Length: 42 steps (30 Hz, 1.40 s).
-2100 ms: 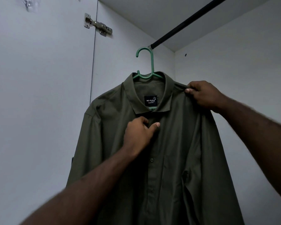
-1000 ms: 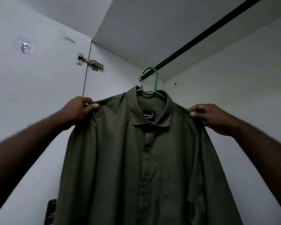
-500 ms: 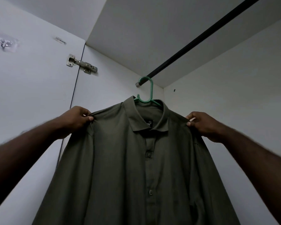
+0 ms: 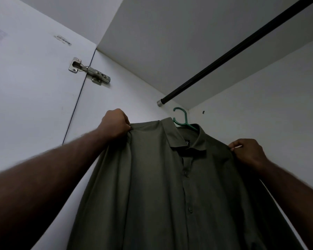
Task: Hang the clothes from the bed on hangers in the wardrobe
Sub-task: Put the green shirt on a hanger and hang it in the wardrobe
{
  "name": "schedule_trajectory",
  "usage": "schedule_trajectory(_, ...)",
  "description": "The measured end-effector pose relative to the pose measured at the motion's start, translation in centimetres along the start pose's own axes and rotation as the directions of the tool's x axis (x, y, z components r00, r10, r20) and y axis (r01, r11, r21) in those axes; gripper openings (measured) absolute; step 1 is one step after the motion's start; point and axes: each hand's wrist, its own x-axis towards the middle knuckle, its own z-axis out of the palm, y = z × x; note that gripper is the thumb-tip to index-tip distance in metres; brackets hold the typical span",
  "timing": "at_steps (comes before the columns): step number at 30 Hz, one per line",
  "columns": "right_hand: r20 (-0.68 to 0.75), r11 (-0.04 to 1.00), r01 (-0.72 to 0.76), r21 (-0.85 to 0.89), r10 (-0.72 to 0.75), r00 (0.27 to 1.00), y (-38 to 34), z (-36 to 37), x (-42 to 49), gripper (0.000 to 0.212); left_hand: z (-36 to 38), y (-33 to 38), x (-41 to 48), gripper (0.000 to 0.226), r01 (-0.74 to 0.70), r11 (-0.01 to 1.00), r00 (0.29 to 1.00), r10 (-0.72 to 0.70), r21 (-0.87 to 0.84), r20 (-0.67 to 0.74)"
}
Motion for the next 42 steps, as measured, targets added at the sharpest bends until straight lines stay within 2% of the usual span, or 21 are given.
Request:
schedule_trajectory(3, 0.058, 1.000, 0.003, 0.025, -0.004, 0.998, -0.2, 0.9, 0.9, 0.013, 1.0, -0.3, 2.0, 0.015, -0.041, 0.999, 0.999, 0.041, 0.011, -0.026)
schedule_trajectory(6, 0.093, 0.998, -0.011, 0.070, 0.004, 0.996, -0.7, 1.5, 1.5, 0.024, 1.7, -0.2, 3.9, 0.017, -0.084, 0.996, 0.995, 0.085, 0.037, -0.042)
schedule_trajectory(14, 0.068, 0.994, -0.017, 0.108, 0.009, 0.998, -3.2, 3.2, 5.0, 0.035, 1.0, 0.0, 9.0, 0.022, -0.146, 0.974, 0.983, 0.162, 0.173, -0.083)
schedule_trajectory(18, 0.085, 0.998, -0.022, 0.061, 0.017, 0.996, -4.9, 4.6, 6.6, 0.046, 0.3, -0.1, 10.2, 0.020, -0.147, 0.969, 0.980, 0.170, 0.198, -0.107)
schedule_trajectory(21, 0.113, 0.995, -0.038, 0.090, 0.028, 0.993, -5.1, 5.8, 7.2, 0.044, 0.3, -0.3, 10.2, 0.018, -0.149, 0.963, 0.975, 0.180, 0.222, -0.127)
schedule_trajectory(25, 0.106, 0.997, 0.023, 0.078, -0.031, 0.994, -4.6, 7.3, 7.8, 0.037, -0.5, -0.6, 9.9, 0.018, -0.164, 0.949, 0.967, 0.209, 0.268, -0.148)
schedule_trajectory(30, 0.175, 0.984, 0.029, 0.175, -0.060, 0.983, -4.9, 9.2, 7.7, 0.037, -1.9, -1.5, 9.8, 0.020, -0.143, 0.946, 0.970, 0.193, 0.291, -0.151)
schedule_trajectory(33, 0.164, 0.975, 0.049, 0.217, -0.086, 0.983, -3.8, 10.3, 6.5, 0.034, -2.2, -2.0, 9.2, 0.024, -0.137, 0.952, 0.979, 0.172, 0.275, -0.106)
schedule_trajectory(36, 0.127, 0.962, 0.043, 0.270, -0.080, 0.989, -3.5, 11.2, 5.9, 0.040, -2.3, -2.2, 7.9, 0.025, -0.143, 0.952, 0.979, 0.176, 0.269, -0.104)
schedule_trajectory(42, 0.162, 0.973, 0.036, 0.227, -0.074, 0.984, -3.2, 11.6, 5.3, 0.047, -2.4, -1.3, 5.1, 0.025, -0.092, 0.978, 0.991, 0.107, 0.186, -0.075)
